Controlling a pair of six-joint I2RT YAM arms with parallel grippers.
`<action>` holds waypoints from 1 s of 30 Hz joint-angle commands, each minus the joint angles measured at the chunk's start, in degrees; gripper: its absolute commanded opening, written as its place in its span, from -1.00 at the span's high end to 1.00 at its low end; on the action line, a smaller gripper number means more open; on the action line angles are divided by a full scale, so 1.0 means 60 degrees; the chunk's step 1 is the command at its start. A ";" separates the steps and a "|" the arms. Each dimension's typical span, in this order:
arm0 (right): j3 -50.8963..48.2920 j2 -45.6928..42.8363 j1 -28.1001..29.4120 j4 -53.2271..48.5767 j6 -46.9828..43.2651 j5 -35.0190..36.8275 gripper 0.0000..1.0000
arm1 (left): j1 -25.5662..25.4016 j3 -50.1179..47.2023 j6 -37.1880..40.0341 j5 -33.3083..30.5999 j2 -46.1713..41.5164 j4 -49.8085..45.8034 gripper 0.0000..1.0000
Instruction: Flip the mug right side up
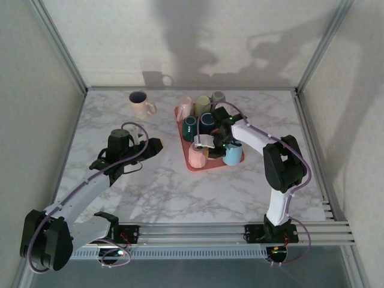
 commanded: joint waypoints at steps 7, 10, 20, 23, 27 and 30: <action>0.0546 -0.1385 -0.0063 -0.0293 0.3827 -0.1059 1.00 | -0.0085 0.0168 -0.0111 0.0882 -0.0417 0.0799 -0.09; 0.0512 -0.1903 -0.0079 -0.0185 0.4942 -0.1247 1.00 | -0.0093 0.0151 -0.0304 0.1351 -0.0446 0.1225 -0.14; -0.0415 -0.4480 -0.0616 0.2200 1.0014 -0.3216 1.00 | -0.0289 -0.0248 -0.2929 0.2226 -0.0466 0.3779 -0.22; -0.0780 -0.5128 -0.0647 0.3118 1.1468 -0.3336 1.00 | -0.0600 -0.0310 -0.3535 0.2068 -0.0522 0.4561 -0.25; -0.1191 -0.5810 -0.0693 0.4198 1.2994 -0.3375 1.00 | -0.1080 -0.0247 -0.4195 0.1818 -0.0482 0.5438 -0.25; -0.1446 -0.6165 -0.0711 0.4820 1.3926 -0.3274 1.00 | -0.1438 -0.0199 -0.4641 0.1566 -0.0382 0.6029 -0.25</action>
